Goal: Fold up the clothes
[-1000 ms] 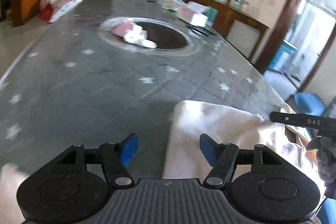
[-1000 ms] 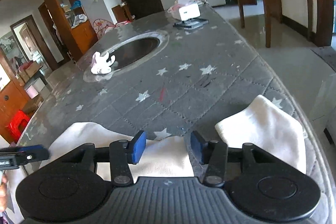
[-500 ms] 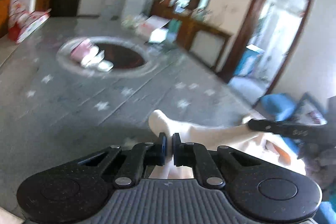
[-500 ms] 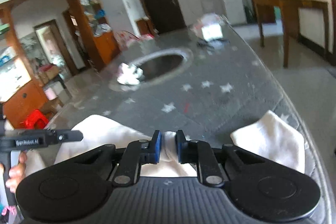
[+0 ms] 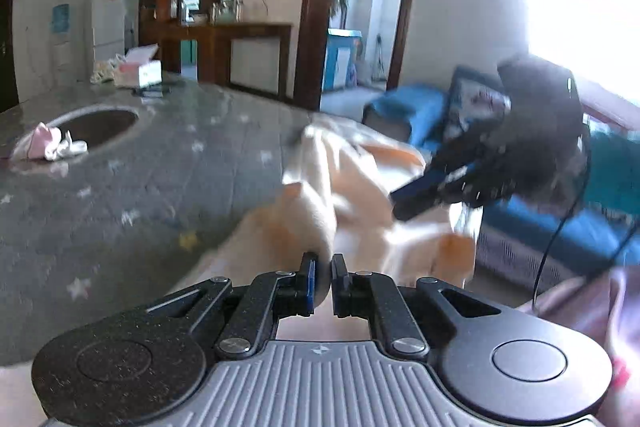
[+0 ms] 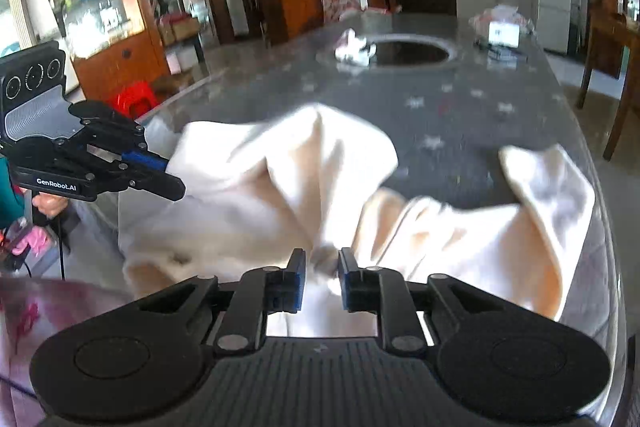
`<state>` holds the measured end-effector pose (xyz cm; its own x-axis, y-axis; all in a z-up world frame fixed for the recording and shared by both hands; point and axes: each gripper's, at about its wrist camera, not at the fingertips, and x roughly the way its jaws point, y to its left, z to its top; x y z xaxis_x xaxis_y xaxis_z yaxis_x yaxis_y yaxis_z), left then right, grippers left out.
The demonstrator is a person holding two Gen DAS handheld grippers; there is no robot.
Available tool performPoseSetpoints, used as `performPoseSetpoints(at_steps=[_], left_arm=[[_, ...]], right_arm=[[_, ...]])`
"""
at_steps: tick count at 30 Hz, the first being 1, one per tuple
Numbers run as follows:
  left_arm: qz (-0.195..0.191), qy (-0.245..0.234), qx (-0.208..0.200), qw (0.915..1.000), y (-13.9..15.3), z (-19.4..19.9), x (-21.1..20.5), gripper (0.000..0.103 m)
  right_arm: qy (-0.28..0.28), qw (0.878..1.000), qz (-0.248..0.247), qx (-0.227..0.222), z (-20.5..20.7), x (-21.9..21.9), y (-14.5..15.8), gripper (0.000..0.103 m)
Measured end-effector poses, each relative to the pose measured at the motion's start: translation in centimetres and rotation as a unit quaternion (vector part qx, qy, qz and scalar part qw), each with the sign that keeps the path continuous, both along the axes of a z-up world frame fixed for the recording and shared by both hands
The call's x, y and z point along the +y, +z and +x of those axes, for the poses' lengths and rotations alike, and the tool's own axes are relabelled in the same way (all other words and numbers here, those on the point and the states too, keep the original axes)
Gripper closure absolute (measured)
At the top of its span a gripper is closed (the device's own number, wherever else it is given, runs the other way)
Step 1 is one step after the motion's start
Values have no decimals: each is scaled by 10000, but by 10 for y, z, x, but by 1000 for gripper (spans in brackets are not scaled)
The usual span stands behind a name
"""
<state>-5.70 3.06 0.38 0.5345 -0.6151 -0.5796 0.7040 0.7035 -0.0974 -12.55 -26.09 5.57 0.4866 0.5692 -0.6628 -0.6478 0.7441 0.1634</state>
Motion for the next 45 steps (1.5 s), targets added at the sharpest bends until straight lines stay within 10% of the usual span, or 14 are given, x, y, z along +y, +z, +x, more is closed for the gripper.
performPoseSetpoints(at_steps=[16, 29, 45], left_arm=[[-636, 1019, -374, 9921, 20, 0, 45, 66], [21, 600, -283, 9978, -2, -4, 31, 67], [63, 363, -370, 9986, -3, 3, 13, 66]], right_arm=[[-1145, 9813, 1538, 161, 56, -26, 10, 65], [443, 9958, 800, 77, -3, 8, 9, 64], [-1042, 9809, 1624, 224, 45, -46, 12, 58]])
